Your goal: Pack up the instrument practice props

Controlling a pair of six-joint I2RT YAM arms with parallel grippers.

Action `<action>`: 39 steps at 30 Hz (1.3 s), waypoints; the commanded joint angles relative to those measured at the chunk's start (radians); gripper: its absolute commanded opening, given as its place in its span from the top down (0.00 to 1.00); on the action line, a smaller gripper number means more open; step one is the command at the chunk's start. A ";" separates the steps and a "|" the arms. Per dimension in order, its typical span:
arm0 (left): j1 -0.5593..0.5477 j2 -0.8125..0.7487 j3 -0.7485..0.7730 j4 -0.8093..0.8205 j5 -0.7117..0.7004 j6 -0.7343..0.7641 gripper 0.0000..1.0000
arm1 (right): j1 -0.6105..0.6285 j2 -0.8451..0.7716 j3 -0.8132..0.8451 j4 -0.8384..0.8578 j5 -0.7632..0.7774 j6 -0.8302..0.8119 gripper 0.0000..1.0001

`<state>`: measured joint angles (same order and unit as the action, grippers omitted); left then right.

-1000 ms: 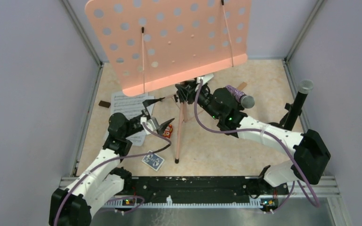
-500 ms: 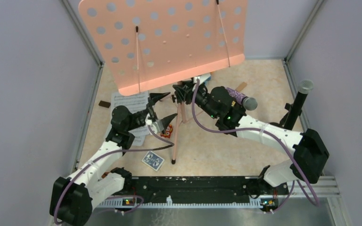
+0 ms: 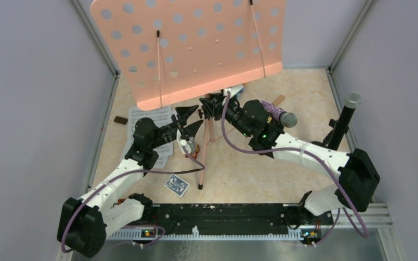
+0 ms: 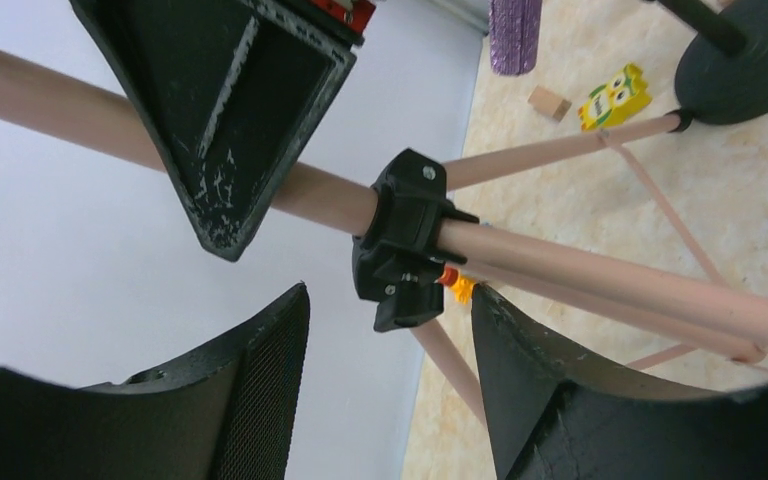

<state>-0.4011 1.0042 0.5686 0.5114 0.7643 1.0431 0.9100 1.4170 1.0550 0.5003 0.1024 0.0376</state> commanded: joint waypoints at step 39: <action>-0.001 0.058 0.029 -0.057 -0.066 0.017 0.70 | 0.049 0.036 -0.017 -0.129 -0.073 0.163 1.00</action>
<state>-0.4000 1.0378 0.5579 0.4862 0.6498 1.0966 0.9226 1.4418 1.0550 0.5388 0.0933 0.0479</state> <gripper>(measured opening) 0.365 0.224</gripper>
